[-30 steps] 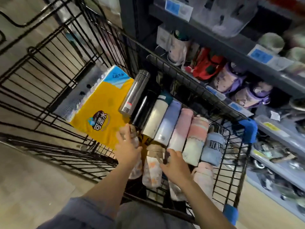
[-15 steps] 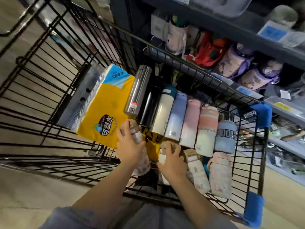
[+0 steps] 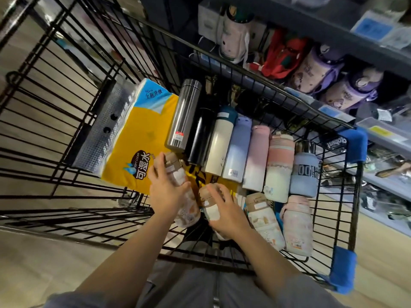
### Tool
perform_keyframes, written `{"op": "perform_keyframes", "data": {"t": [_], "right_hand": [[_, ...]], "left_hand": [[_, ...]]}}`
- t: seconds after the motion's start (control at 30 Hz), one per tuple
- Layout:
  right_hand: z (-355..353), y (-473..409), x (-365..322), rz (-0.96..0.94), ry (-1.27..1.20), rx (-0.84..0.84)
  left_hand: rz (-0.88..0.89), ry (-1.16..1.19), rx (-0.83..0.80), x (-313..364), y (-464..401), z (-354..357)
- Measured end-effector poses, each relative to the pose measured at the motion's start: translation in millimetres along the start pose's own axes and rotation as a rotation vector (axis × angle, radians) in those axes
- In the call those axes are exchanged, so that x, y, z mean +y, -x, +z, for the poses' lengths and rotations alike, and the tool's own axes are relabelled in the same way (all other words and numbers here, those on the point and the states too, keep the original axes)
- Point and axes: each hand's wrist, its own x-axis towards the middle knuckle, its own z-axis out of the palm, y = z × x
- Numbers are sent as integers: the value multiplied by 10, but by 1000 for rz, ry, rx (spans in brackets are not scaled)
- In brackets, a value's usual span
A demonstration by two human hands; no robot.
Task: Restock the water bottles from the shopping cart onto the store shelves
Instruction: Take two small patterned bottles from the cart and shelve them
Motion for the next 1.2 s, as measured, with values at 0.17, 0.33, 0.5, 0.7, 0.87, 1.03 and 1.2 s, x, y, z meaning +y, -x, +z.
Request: {"op": "perform_keyframes", "data": {"t": [0.17, 0.33, 0.5, 0.7, 0.87, 1.03, 1.2], "right_hand": [[-2, 13, 74, 28, -51, -9], [-81, 82, 36, 65, 64, 64], [-53, 115, -97, 203, 195, 9], [-3, 43, -142, 287, 277, 0], [-16, 47, -100, 272, 254, -12], [-54, 87, -61, 256, 201, -44], [-52, 88, -73, 288, 192, -38]], "left_hand": [[44, -33, -9, -16, 3, -5], [24, -27, -5, -14, 1, 2], [22, -21, -6, -8, -2, -1], [40, 3, -4, -20, -9, -4], [31, -12, -16, -6, -3, -7], [39, -12, -20, 5, -4, 12], [43, 0, -25, 8, 3, 20]]}}
